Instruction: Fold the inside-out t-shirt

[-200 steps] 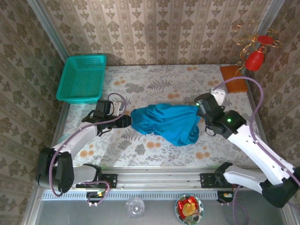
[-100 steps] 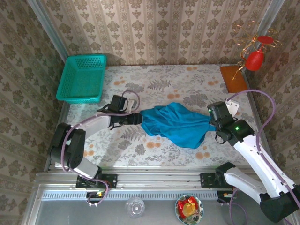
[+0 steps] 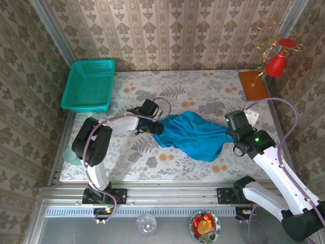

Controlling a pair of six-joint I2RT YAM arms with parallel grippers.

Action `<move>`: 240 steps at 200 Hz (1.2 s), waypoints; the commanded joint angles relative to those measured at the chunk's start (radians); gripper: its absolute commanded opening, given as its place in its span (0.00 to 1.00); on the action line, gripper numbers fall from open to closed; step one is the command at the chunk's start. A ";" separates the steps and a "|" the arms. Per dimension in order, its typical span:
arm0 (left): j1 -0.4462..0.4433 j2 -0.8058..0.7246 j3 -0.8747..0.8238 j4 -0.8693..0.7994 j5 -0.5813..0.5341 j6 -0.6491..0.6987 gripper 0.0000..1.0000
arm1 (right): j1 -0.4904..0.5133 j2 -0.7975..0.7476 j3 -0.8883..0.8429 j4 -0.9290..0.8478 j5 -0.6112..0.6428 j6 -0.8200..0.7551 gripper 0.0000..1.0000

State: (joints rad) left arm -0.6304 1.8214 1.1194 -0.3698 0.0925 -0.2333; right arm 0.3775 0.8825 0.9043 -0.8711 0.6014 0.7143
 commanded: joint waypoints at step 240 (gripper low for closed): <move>0.136 -0.140 -0.227 0.131 0.217 -0.085 0.16 | -0.021 -0.035 -0.004 -0.003 0.016 -0.011 0.00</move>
State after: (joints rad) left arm -0.5003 1.6848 0.9043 -0.2607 0.2722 -0.3046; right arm 0.3634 0.8627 0.8928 -0.8715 0.6010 0.7101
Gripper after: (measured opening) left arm 0.203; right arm 0.049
